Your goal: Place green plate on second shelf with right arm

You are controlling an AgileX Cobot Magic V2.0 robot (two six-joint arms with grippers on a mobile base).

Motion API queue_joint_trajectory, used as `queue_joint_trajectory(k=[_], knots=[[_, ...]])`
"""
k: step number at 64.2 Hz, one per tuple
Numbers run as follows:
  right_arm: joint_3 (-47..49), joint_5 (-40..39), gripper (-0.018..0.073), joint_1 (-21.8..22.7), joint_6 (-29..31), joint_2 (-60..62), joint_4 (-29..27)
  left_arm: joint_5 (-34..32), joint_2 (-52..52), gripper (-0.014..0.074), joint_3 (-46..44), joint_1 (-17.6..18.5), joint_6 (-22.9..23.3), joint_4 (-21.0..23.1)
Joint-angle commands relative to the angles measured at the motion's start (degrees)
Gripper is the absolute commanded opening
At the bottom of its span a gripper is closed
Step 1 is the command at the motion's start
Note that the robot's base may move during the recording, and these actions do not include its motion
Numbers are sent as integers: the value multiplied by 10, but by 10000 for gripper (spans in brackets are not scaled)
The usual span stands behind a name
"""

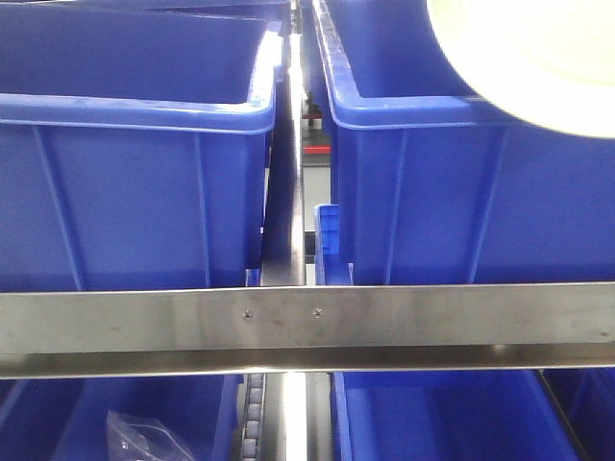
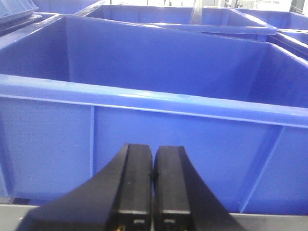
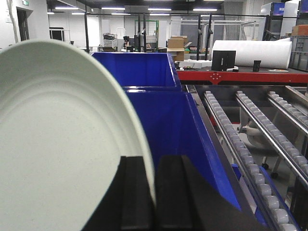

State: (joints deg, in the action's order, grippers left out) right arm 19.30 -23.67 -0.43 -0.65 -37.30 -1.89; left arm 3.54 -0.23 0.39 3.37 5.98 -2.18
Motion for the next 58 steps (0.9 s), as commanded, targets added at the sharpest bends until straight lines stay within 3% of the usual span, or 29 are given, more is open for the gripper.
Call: queue_joint_trajectory(k=[1,17,44,58], knots=[[18,-69,32,3,-2,3,-4,-47,-10,131,23,2,2,2],[18,-121,32,3,-2,3,-4,-47,-10,131,23,2,2,2],[18,-131,32,3,-2,3,-3,-47,-10,131,23,2,2,2],[53,-217,32,3,-2,-42,-5,-47,-10,131,23,2,2,2]])
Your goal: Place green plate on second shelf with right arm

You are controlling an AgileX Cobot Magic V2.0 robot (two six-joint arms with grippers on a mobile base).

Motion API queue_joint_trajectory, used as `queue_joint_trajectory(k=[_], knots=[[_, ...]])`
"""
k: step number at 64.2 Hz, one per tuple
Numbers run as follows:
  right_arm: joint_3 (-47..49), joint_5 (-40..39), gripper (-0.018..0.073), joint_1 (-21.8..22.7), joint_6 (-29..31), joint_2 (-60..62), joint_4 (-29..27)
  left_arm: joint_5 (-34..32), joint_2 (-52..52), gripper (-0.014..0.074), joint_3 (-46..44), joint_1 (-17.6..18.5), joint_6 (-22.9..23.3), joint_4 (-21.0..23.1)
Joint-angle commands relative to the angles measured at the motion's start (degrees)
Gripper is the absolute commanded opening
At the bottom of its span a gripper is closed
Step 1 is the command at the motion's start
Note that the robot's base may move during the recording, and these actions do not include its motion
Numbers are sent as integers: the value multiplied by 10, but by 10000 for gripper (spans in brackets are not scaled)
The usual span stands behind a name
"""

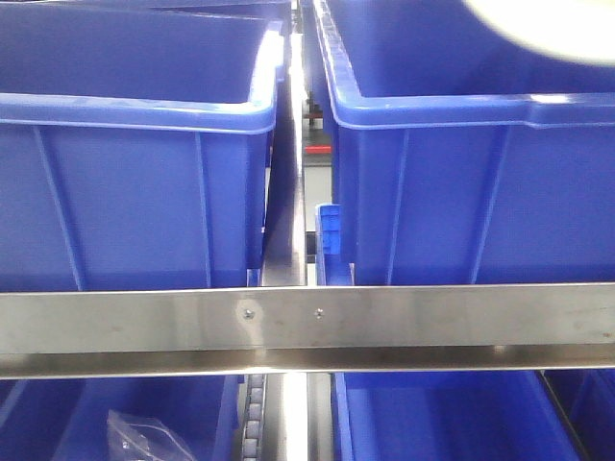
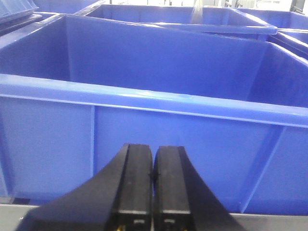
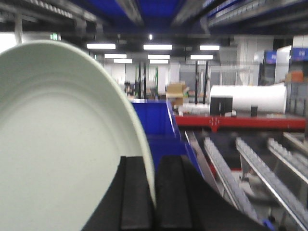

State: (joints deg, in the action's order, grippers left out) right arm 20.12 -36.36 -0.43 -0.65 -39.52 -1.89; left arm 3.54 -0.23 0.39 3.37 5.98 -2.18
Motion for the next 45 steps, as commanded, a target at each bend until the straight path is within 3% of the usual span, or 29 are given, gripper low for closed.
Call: queue_joint_trajectory(k=[1,17,32,45], knots=[[50,-89,32,3,-2,-25,-5,-47,-10,131,23,2,2,2],[154,-73,32,3,-2,-174,-5,-47,-10,131,23,2,2,2],[194,-47,41,2,-6,-286,-4,-47,-10,131,23,2,2,2],[194,-41,302,2,-58,-292,-4,-47,-10,131,23,2,2,2]])
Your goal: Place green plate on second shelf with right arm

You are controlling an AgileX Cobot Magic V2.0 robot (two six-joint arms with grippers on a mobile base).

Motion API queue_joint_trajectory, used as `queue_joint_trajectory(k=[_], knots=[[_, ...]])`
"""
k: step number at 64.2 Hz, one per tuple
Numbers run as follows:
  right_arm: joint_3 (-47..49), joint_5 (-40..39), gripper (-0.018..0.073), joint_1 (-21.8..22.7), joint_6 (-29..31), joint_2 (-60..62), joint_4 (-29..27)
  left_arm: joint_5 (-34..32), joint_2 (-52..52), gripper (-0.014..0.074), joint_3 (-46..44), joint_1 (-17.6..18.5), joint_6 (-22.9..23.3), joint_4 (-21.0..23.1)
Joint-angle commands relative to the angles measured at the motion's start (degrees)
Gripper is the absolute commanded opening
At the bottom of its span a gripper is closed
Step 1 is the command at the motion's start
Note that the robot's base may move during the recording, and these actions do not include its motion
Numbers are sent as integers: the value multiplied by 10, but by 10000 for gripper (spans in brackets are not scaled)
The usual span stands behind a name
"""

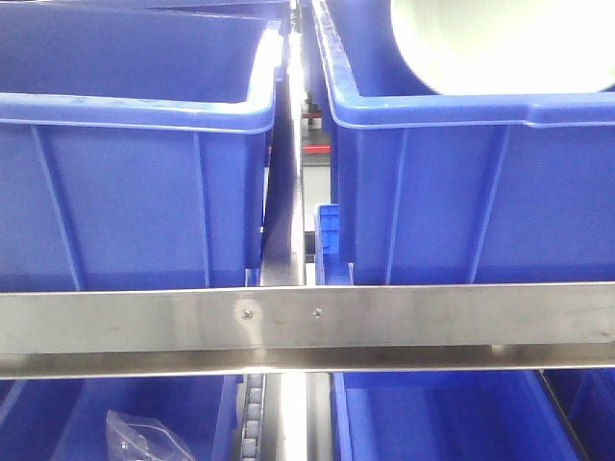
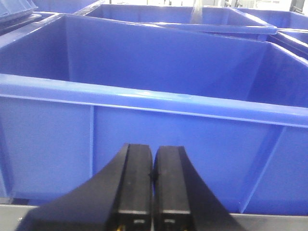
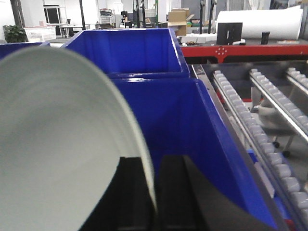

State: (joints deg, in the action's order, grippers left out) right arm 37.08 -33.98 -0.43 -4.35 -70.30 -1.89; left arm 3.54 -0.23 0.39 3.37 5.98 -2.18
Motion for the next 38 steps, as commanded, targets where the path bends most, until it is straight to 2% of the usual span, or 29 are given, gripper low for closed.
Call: queue_joint_trajectory(k=[1,4,10,23,28,34,35,38], knots=[[24,-63,316,2,-21,16,-4,-47,-10,131,23,2,2,2],[24,-56,348,2,-21,16,-4,-47,-10,131,23,2,2,2],[24,-32,348,2,-23,16,-1,-47,-10,131,23,2,2,2],[24,3,331,-41,-36,33,71,-47,-10,131,23,2,2,2],[24,8,239,-75,-36,51,92,-47,-10,131,23,2,2,2],[24,30,22,-102,-36,74,94,-47,-10,131,23,2,2,2],[24,36,4,-105,-36,80,93,-47,-10,131,23,2,2,2],[24,58,40,-114,-36,93,91,-47,-10,131,23,2,2,2]])
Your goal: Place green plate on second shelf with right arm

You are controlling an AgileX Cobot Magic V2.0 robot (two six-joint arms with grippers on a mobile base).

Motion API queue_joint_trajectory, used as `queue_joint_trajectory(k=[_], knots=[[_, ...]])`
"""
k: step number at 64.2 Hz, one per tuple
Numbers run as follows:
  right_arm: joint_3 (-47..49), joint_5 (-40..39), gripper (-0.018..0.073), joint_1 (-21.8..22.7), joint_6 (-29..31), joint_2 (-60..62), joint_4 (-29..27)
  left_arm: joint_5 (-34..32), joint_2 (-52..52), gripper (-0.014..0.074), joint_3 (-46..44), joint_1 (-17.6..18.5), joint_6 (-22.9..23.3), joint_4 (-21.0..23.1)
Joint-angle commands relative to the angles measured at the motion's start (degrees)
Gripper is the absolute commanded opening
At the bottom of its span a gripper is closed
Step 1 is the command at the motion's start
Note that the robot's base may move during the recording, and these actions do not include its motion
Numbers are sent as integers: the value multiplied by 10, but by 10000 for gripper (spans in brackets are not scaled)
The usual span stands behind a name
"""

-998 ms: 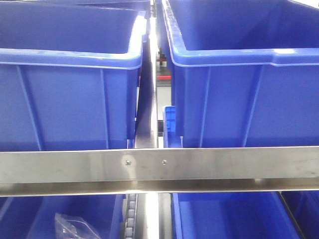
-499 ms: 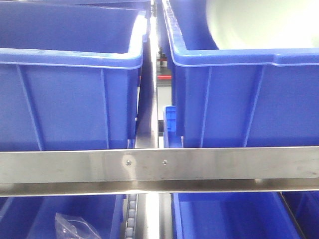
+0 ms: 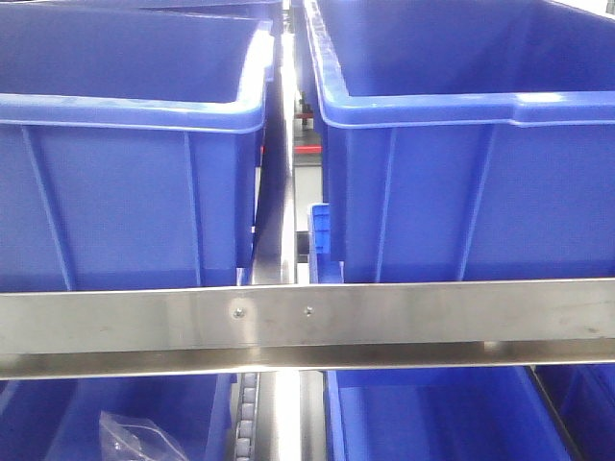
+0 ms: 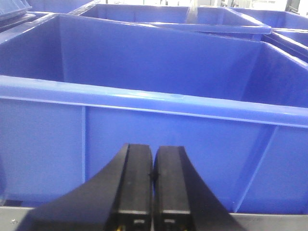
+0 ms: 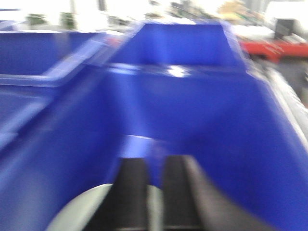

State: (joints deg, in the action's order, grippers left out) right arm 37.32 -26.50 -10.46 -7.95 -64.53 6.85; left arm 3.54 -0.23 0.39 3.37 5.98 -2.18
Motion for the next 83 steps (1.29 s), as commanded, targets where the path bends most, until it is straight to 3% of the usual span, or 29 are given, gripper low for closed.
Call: queue_joint_trajectory(k=[1,13,50,70,83], knots=[[20,-6,40,-17,0,41,3,-47,-10,131,23,2,2,2],[17,75,32,-15,0,82,-3,-47,-10,131,23,2,2,2],[17,92,32,-16,0,86,-2,-47,-10,131,23,2,2,2],[8,343,32,-14,0,214,-3,-47,-10,131,23,2,2,2],[-102,265,32,-9,0,372,4,-47,-10,131,23,2,2,2]])
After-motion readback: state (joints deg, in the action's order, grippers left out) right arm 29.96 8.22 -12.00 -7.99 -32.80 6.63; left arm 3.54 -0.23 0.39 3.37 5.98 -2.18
